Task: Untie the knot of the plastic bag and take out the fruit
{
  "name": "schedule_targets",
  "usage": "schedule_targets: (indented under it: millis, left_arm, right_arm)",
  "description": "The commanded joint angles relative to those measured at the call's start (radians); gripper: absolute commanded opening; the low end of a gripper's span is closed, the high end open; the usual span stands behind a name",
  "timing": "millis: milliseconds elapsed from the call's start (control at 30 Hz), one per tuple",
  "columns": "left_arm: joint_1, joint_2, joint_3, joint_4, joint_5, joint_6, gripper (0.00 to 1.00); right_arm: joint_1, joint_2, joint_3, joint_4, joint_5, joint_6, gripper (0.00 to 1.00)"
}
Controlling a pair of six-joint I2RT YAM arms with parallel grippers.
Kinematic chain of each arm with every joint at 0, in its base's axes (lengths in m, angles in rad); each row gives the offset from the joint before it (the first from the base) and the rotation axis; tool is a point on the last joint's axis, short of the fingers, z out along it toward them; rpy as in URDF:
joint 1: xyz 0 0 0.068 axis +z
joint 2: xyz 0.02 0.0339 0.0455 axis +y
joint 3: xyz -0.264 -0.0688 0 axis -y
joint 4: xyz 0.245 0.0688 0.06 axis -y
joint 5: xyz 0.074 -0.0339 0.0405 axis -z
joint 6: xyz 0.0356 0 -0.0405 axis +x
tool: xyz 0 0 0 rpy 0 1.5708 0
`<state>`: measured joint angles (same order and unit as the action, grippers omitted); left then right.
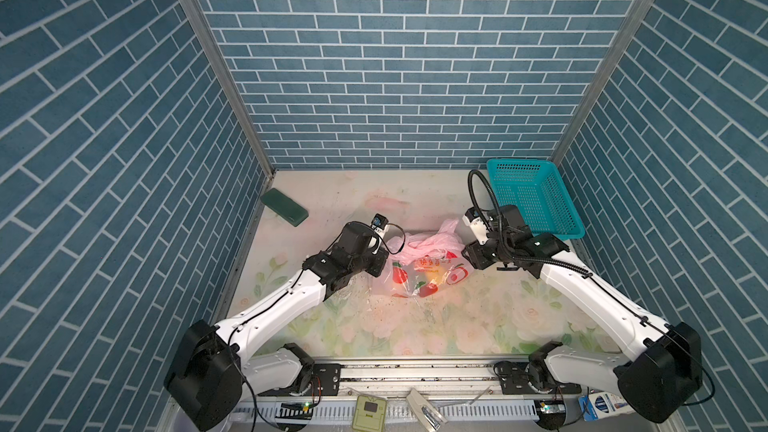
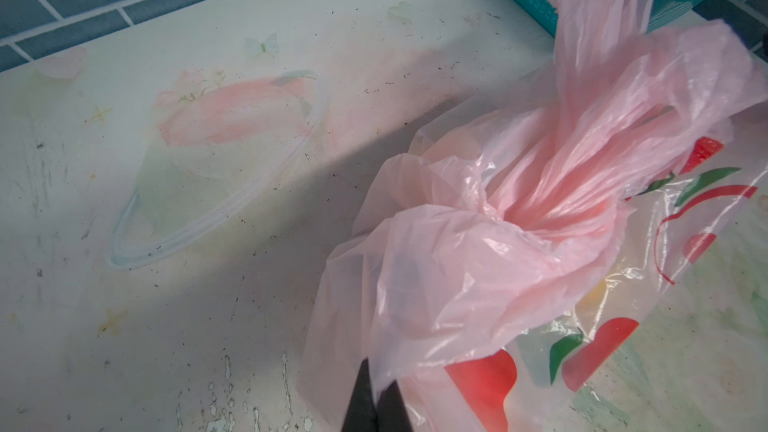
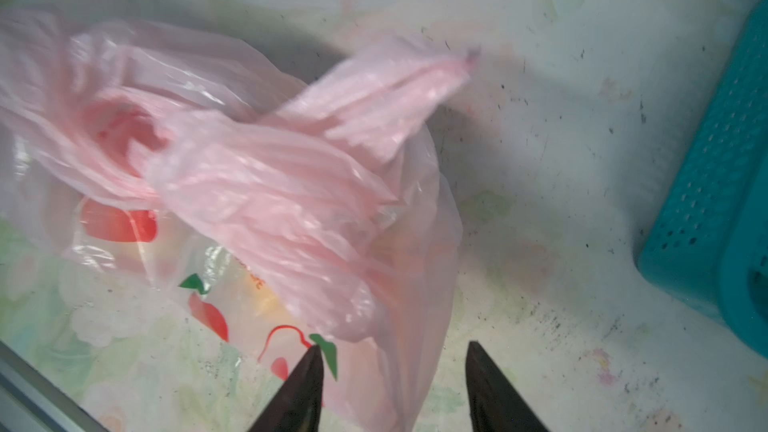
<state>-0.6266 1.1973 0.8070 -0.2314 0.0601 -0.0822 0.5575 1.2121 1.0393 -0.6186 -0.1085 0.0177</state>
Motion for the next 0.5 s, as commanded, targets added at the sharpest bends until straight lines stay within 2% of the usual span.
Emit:
schedule_targets:
  millis: [0, 133, 333, 400, 467]
  left_arm:
    - [0.007, -0.001, 0.036, 0.009, 0.015, 0.016, 0.00]
    - [0.005, -0.002, 0.047, 0.009, 0.017, 0.019, 0.00]
    - [0.004, -0.007, 0.054, 0.012, 0.012, 0.015, 0.00]
    - [0.005, -0.013, 0.051, 0.008, 0.009, 0.015, 0.00]
    - [0.005, -0.019, 0.045, 0.003, 0.003, 0.017, 0.00]
  right_arm:
    - [0.040, 0.018, 0.093, 0.010, -0.039, -0.074, 0.64]
    - [0.079, 0.101, 0.139, 0.040, -0.048, -0.106, 0.66]
    - [0.110, 0.229, 0.192, 0.065, -0.028, -0.125, 0.65]
    - [0.111, 0.250, 0.196, 0.076, 0.007, -0.130, 0.57]
    - [0.111, 0.250, 0.194, 0.089, 0.055, -0.129, 0.38]
